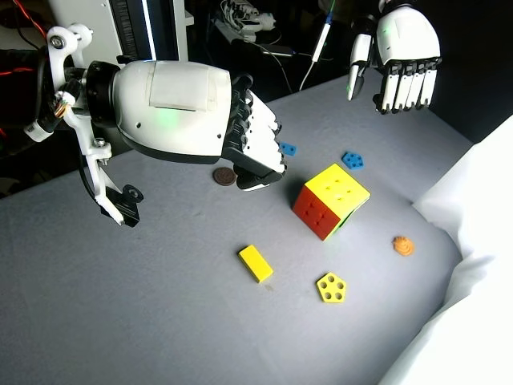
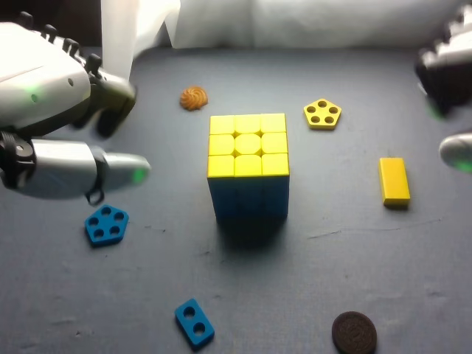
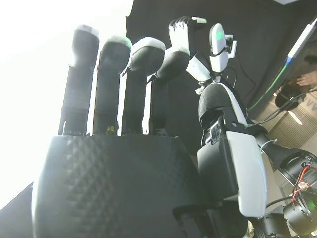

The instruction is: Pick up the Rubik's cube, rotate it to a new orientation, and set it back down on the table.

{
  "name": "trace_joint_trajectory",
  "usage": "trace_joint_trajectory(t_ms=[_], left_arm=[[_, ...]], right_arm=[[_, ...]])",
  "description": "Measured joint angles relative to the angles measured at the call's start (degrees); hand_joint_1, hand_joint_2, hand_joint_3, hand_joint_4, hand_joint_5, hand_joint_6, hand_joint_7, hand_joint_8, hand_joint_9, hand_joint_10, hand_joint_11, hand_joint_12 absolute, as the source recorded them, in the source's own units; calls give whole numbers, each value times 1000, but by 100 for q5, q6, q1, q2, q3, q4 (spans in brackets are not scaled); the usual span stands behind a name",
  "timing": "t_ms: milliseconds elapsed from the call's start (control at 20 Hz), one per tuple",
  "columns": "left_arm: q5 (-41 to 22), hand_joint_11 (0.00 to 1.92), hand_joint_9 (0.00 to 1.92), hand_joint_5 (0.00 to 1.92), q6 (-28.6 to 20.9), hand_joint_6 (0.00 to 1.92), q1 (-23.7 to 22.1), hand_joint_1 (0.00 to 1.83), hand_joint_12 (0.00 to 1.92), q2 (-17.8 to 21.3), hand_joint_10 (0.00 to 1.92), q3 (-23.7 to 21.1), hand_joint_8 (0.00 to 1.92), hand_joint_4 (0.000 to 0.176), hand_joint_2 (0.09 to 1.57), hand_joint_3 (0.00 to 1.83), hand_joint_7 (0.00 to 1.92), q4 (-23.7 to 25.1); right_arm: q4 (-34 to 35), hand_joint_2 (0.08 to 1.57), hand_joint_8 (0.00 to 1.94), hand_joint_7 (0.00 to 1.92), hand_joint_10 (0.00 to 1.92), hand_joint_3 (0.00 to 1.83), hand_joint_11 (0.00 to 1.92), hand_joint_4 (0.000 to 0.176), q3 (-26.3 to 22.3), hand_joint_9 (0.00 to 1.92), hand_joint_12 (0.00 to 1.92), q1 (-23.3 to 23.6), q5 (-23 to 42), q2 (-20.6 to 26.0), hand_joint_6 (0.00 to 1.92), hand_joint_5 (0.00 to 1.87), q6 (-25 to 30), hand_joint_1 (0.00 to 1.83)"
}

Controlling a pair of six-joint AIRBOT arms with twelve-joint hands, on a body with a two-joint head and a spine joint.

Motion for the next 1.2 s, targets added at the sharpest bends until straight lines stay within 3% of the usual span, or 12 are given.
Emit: trace_joint_trajectory(t_ms=[50, 200, 250, 400, 550, 700, 800, 900, 1000, 1150, 1200], left_arm=[[-20, 15, 19, 0, 136, 0, -2, 0, 7, -2, 10, -2, 4, 0, 1185, 25, 17, -120], [-72, 20, 38, 5, 789, 2, -13, 0, 11, -2, 16, -7, 11, 0, 1185, 19, 38, -999], [-52, 18, 40, 14, 984, 6, -24, 0, 11, -2, 16, -7, 12, 0, 1187, 19, 42, -1178], [-111, 7, 23, 0, 1648, 0, -68, 0, 7, -149, 6, 4, 1, 0, 1196, 17, 22, -1943], [-210, 15, 18, 0, 1814, 0, -70, 0, 13, -535, 3, 129, 0, 0, 1199, 14, 11, -2118], [-579, 19, 21, 0, 1818, 0, 164, 402, 26, -1049, 1, 264, 0, 0, 1136, 0, 0, -2308], [-894, 13, 1, 0, 1829, 0, 428, 787, 32, -1329, 0, 289, 0, 0, 1088, 0, 0, -2640], [-1115, 1, 0, 0, 2203, 0, 498, 956, 27, -1510, 0, 293, 0, 0, 1051, 0, 0, -3189], [-1445, 0, 0, 0, 3047, 0, 490, 1043, 0, -1716, 0, 295, 0, 0, 1060, 0, 0, -4319], [-2000, 0, 0, 0, 4142, 0, 442, 1040, 0, -2079, 0, 310, 0, 0, 1101, 0, 0, -5751], [-2131, 0, 0, 0, 4476, 0, 354, 1026, 0, -2181, 0, 317, 0, 0, 1107, 1, 0, -6151]], right_arm=[[7, 1232, 4, 172, 167, 21, 0, 0, 0, 97, 248, 0, 13, 0, 58, 57, -2, 0], [15, 1229, 5, 184, 139, 8, 0, 0, 0, 111, 479, 0, 13, 2, 62, 115, -2, 0], [13, 1233, 2, 180, 122, 6, 0, 0, 0, 109, 472, 0, 9, 2, 56, 121, -2, 0], [9, 1233, 2, 92, 73, 3, 0, 0, 0, 74, 196, 0, 7, 0, 17, 58, -20, 0], [11, 1233, 1, 96, 57, 1, 0, 0, -4, 81, 195, 0, 9, 2, 13, 64, -26, 0], [11, 1241, 4, 105, 55, 3, 0, 0, -11, 94, 244, 0, 9, 0, 15, 74, -37, 0], [13, 1241, 6, 112, 54, 2, 0, 0, -11, 96, 258, 0, 7, 2, 12, 68, -42, 0], [11, 1248, 3, 110, 47, 3, 0, 0, -11, 99, 203, 0, 9, 0, 5, 57, -42, 0], [7, 1260, 1, 89, 32, 4, 0, 0, -11, 82, 102, 0, 7, 2, 3, 53, -111, 0], [13, 1254, 4, 107, 34, 0, 0, 0, -11, 103, 238, 0, 7, 0, 7, 68, -125, 0], [7, 1256, 6, 81, 22, 0, 0, 0, -11, 80, 118, 0, 7, 0, 8, 35, -127, 0]])
